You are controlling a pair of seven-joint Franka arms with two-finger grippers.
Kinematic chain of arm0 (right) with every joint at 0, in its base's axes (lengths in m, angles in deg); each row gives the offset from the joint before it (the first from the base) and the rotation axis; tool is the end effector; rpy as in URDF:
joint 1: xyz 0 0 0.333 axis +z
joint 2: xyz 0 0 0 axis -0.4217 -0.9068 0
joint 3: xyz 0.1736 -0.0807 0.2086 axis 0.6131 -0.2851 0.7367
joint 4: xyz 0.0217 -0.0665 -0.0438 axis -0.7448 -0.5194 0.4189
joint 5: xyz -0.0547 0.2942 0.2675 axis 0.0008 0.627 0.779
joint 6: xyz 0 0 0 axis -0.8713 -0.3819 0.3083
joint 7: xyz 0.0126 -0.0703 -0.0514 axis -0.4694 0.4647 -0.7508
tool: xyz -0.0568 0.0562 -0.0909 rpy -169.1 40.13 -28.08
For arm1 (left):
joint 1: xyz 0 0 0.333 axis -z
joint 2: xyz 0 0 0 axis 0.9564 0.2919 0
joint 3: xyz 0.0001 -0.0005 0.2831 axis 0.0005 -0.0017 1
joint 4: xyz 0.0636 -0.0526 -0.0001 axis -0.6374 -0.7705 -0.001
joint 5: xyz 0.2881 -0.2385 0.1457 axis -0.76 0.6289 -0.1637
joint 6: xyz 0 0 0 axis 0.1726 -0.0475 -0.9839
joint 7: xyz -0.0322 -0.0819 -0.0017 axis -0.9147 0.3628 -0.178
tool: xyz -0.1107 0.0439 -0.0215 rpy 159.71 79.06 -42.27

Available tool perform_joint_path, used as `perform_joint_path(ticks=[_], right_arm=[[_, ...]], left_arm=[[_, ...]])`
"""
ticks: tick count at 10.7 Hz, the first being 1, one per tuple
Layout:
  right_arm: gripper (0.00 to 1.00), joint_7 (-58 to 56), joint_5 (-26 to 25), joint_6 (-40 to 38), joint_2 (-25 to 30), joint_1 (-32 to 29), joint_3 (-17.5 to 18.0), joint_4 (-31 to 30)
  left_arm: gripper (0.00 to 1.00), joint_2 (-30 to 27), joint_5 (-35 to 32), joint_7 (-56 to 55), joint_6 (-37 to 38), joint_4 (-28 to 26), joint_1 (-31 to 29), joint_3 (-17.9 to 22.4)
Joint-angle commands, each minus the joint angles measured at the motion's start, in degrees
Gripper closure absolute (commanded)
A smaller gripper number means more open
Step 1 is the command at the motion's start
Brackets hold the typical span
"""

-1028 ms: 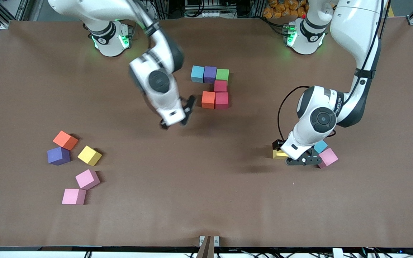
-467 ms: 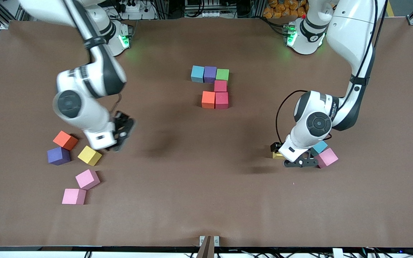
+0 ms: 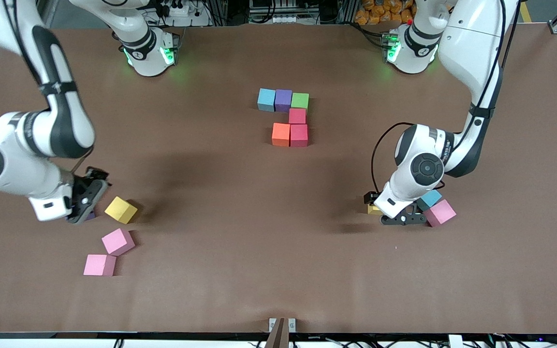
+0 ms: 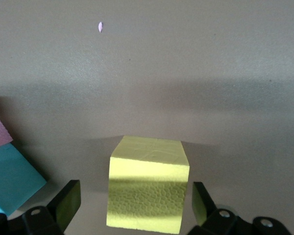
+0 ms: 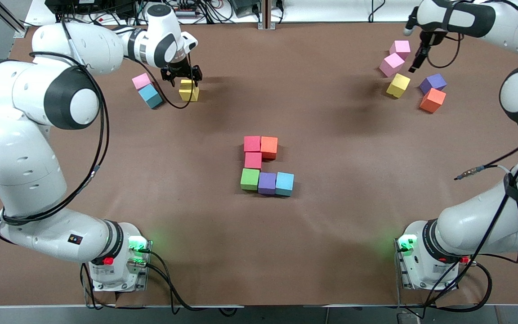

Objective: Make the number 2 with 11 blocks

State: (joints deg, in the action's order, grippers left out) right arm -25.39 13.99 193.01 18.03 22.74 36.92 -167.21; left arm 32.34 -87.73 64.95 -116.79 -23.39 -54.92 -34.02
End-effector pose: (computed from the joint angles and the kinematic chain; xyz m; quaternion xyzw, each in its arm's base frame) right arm 0.6378 -0.0373 0.2703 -0.8583 -0.5114 0.0318 0.0296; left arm 0.6033 -0.2032 0.1768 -0.9998 -0.0013 0.0119 0.0135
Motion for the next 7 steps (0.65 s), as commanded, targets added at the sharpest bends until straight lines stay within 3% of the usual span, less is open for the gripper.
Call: perform_joint_path(ticks=[1,3,4,5,6,7], right_arm=[[0.00,-2.44,0.31,2.48,-7.90,-1.58,1.09,5.77],[0.00,-1.74,1.71,4.18,-11.15,-1.58,1.18,5.77],[0.00,-1.73,4.33,3.57,-11.43,-1.32,1.18,5.60],[0.00,-1.38,4.88,3.39,-11.52,-1.14,1.18,5.51],[0.00,-0.68,4.97,3.38,-11.86,-1.05,1.18,5.51],[0.00,0.02,5.06,3.56,-12.39,-1.22,1.18,5.34]], left_arm=[[0.00,0.51,1.18,1.56,-1.45,-0.62,0.17,0.24],[0.00,0.60,1.53,1.56,-1.45,-0.54,0.17,0.24],[0.18,0.60,1.70,1.56,-1.45,-0.45,0.17,0.24],[0.60,0.52,1.70,1.56,-1.45,-0.19,0.17,0.24],[0.88,0.08,1.53,1.65,-1.36,-0.10,0.35,0.16],[0.99,-0.36,1.27,1.73,-1.27,0.08,0.44,0.07]])
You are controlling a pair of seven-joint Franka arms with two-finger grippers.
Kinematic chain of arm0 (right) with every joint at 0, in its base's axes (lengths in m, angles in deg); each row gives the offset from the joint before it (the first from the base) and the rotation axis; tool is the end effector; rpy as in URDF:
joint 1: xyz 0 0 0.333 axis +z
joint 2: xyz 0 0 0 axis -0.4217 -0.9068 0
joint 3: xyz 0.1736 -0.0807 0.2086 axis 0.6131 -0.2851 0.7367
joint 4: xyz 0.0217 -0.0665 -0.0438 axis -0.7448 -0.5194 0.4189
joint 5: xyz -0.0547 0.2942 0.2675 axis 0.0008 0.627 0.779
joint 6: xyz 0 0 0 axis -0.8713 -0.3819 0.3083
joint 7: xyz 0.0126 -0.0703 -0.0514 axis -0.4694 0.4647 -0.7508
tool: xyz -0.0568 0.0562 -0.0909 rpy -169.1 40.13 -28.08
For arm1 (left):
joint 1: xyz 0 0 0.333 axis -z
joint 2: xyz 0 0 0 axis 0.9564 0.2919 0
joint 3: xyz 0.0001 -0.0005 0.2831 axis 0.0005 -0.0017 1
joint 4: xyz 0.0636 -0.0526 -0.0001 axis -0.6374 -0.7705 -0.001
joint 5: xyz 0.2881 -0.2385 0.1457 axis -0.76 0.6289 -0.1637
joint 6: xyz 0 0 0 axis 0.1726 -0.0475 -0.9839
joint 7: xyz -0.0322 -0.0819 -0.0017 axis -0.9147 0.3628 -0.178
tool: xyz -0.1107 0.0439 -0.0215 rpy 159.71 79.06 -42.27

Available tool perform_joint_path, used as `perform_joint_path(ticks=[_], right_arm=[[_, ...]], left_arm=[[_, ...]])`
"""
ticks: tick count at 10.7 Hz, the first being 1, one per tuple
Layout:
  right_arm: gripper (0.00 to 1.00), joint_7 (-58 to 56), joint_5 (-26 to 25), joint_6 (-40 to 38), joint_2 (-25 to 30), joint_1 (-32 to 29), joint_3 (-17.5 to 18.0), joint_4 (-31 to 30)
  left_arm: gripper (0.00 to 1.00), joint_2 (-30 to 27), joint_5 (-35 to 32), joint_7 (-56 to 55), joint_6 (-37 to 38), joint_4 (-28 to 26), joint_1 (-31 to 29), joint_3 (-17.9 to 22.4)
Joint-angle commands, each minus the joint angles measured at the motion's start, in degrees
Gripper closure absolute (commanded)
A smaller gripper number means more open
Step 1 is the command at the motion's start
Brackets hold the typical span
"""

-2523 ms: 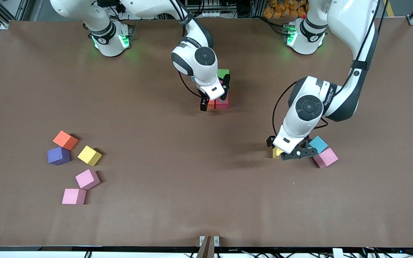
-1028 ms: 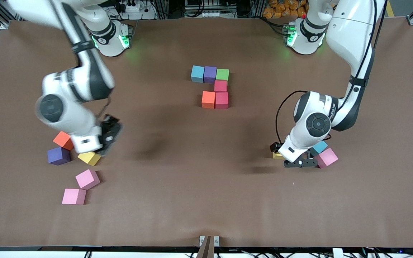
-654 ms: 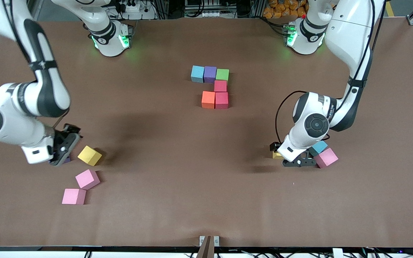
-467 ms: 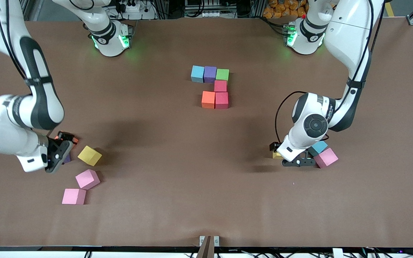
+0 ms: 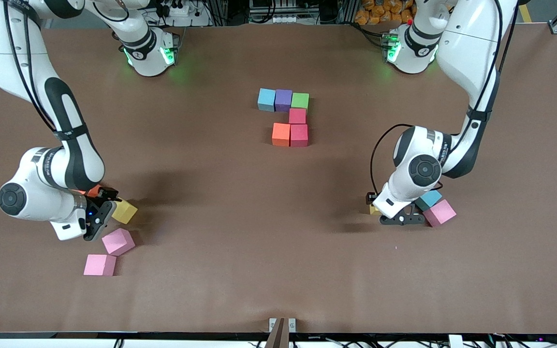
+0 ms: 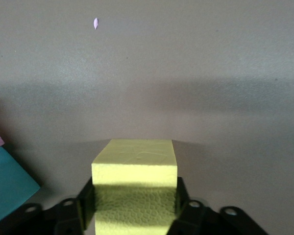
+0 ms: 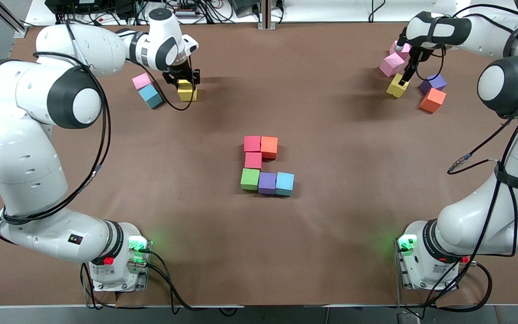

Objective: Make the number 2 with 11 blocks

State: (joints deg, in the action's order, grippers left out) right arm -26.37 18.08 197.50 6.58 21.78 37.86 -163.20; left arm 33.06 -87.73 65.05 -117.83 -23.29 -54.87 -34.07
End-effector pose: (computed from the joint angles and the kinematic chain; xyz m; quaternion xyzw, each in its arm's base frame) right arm 0.6483 -0.0354 0.1775 -0.8642 -0.4971 0.0353 0.0690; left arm 0.6037 -0.2046 0.1710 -0.9999 0.0005 0.0086 0.0119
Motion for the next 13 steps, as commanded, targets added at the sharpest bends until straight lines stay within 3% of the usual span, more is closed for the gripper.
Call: perform_joint_path(ticks=[1,4,8,9,11,12,13], right_arm=[[0.00,1.10,1.93,-1.11,-1.29,-0.27,0.24,1.15],[0.00,1.10,2.03,-0.67,-1.21,0.08,0.24,-1.13],[0.00,1.10,2.03,-0.49,-1.21,0.43,0.24,-1.93],[0.11,1.10,2.03,-0.49,-1.21,0.78,0.24,-1.93],[0.49,1.10,2.03,-0.50,-1.12,1.31,0.24,-1.76],[0.67,1.18,2.03,-0.58,-1.04,1.40,0.32,-1.58],[0.80,2.49,2.03,-1.19,-0.60,2.27,0.32,-1.23]], left_arm=[[1.00,-1.35,1.26,1.54,-0.06,-0.02,0.65,-0.32],[1.00,-7.65,-1.09,3.82,8.25,-0.02,1.26,-4.00],[0.97,-13.65,-4.45,4.70,13.57,0.07,1.35,-14.19],[0.98,-13.83,-5.84,4.45,13.57,0.33,1.96,-16.39],[1.00,-13.92,-8.92,4.26,13.57,1.82,3.37,-19.65],[0.95,-13.48,-13.20,4.96,13.57,2.96,3.81,-21.40],[0.94,-13.04,-17.33,6.28,13.48,3.49,3.99,-23.60]])
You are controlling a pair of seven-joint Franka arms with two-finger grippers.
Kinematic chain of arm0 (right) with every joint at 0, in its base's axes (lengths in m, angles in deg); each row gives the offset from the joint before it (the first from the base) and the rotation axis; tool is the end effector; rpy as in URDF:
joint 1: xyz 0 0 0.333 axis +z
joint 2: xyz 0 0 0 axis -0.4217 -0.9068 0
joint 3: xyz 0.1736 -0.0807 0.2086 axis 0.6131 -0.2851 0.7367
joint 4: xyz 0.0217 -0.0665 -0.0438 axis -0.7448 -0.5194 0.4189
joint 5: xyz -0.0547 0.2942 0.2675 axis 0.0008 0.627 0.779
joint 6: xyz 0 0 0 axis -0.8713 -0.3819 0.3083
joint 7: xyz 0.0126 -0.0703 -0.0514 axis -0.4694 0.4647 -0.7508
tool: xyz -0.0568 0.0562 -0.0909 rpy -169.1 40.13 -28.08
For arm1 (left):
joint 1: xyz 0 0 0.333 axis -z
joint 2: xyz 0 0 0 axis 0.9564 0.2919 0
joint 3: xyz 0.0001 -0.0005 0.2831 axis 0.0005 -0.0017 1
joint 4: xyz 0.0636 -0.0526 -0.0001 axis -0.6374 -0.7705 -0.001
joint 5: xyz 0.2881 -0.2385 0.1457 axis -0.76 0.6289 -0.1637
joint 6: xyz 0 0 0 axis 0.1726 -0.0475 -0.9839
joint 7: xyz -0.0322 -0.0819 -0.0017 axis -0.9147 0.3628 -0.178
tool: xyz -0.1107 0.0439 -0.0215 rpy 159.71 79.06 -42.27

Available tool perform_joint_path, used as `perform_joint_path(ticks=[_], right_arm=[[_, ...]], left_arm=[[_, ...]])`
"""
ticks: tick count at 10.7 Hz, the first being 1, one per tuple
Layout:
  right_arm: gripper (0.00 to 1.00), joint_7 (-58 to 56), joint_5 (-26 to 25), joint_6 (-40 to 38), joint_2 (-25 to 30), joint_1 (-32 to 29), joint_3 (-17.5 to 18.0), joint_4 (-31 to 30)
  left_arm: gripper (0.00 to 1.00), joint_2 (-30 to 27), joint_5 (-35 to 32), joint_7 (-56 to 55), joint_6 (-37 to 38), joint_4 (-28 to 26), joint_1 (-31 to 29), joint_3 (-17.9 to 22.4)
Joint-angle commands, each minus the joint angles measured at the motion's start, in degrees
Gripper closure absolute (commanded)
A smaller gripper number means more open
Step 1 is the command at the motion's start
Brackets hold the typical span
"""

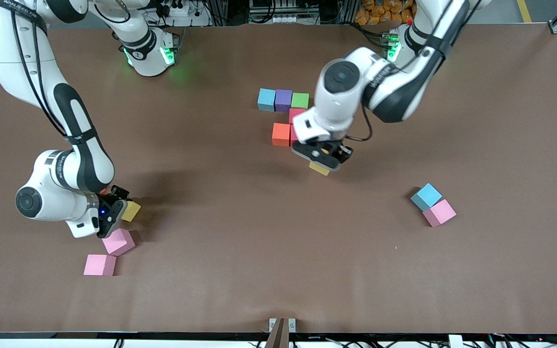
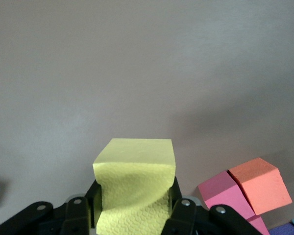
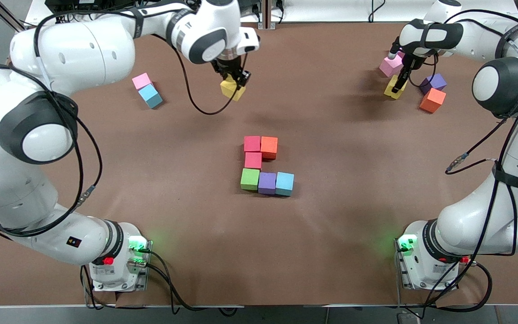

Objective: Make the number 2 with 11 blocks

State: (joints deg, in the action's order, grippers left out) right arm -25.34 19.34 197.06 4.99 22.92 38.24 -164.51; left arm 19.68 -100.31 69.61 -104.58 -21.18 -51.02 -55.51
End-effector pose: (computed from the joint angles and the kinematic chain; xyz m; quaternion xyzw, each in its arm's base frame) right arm 0.6355 -0.0167 0.1499 -0.8638 -0.4921 0.0554 0.0925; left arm 0.4800 -0.4273 0.3320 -0.9531 0.2986 -0.0418 0.0274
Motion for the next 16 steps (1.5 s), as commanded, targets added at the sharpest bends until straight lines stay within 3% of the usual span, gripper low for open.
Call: perform_joint_path(ticks=[1,3,7,16], right_arm=[[0.81,6.00,0.68,-2.15,1.86,1.75,0.12,0.60],[0.81,13.21,0.85,-6.98,3.62,3.24,0.56,1.92],[0.81,26.67,1.03,-6.91,4.77,4.30,4.25,1.93],[0.79,26.96,1.91,-6.38,4.25,2.90,3.55,1.84]], left_arm=[[0.95,0.34,-4.96,1.99,0.23,1.38,0.40,-3.14],[0.95,1.48,-4.61,2.17,0.14,1.91,2.41,-4.64],[0.94,6.92,-3.46,3.74,0.06,6.73,11.10,-4.03],[0.89,13.17,-3.29,25.10,-1.61,9.29,16.21,-3.94]])
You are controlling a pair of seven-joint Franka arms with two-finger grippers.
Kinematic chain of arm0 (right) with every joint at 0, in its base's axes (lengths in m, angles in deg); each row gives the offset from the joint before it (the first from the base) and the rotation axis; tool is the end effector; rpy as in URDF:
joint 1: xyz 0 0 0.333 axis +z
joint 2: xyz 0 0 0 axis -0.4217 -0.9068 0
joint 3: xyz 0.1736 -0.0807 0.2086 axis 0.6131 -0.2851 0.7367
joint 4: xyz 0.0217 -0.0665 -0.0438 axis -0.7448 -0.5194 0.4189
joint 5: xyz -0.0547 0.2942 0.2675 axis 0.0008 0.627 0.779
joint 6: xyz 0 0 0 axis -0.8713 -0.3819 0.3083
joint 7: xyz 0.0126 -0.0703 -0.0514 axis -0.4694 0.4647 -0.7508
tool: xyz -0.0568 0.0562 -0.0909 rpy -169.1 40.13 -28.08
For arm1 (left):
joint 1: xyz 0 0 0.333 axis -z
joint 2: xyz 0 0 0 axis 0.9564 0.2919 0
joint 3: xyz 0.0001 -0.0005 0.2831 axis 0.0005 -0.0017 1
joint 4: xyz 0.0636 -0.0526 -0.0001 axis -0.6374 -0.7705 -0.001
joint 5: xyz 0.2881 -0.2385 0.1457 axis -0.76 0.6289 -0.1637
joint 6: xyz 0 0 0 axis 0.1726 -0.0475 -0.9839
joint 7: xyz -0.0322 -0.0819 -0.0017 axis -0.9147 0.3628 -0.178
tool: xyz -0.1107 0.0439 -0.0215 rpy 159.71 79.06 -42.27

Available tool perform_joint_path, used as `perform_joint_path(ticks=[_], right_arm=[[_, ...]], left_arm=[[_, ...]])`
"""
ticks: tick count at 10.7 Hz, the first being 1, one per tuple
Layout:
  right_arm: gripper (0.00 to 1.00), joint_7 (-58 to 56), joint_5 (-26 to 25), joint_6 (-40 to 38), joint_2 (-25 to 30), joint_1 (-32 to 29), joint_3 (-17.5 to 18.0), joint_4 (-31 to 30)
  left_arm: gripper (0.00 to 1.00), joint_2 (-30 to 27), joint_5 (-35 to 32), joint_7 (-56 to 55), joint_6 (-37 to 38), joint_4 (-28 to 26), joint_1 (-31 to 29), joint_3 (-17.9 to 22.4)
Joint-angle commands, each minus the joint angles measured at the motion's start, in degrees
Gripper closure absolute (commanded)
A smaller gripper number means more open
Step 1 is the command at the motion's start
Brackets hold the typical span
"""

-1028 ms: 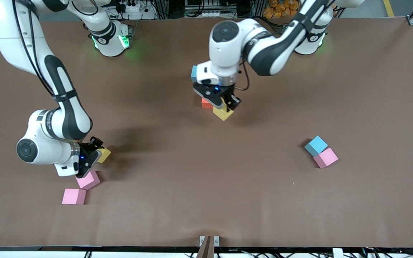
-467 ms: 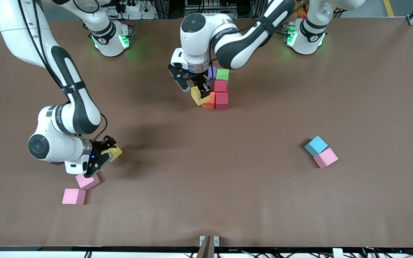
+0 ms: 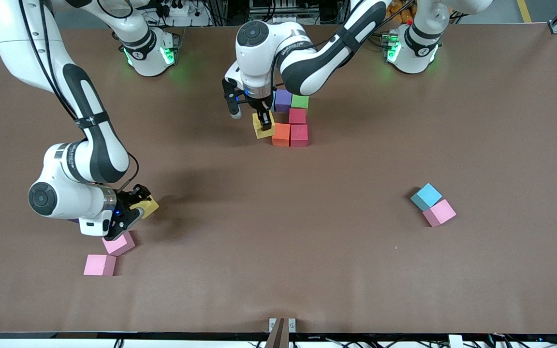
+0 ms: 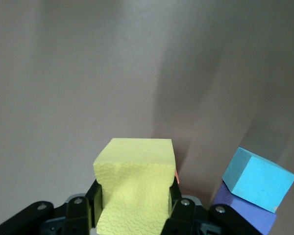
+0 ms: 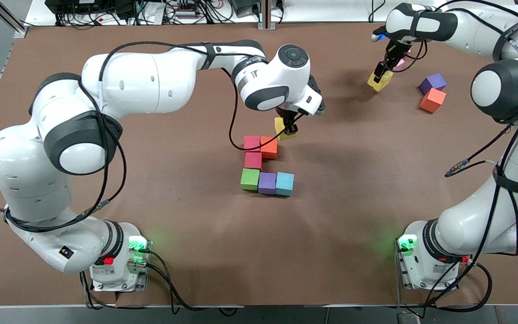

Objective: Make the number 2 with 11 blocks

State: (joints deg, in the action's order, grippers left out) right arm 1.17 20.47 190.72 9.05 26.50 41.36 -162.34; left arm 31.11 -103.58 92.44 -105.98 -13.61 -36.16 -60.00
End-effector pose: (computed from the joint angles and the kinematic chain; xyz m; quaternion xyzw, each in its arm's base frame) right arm 0.6422 0.0594 0.2049 -0.9351 -0.3325 0.0721 0.0993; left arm 0.3404 -0.5825 0.2812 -0.7830 0.6216 -0.0234 0.0029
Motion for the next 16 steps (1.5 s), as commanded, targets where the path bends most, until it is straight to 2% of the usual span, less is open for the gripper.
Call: perform_joint_path(ticks=[1,7,16], right_arm=[[0.79,0.36,0.78,-0.03,0.09,-0.77,0.43,-0.33],[0.79,0.19,0.96,0.05,-0.17,-1.12,0.43,-0.33],[0.79,-0.17,1.66,0.14,-0.43,-1.21,0.43,-0.33]], left_arm=[[0.86,2.79,-0.37,4.02,-0.31,1.73,1.80,0.55],[0.86,4.47,-0.81,15.80,-2.15,1.56,2.51,0.64],[0.86,7.19,-0.72,16.78,-2.33,1.47,2.86,0.55]])
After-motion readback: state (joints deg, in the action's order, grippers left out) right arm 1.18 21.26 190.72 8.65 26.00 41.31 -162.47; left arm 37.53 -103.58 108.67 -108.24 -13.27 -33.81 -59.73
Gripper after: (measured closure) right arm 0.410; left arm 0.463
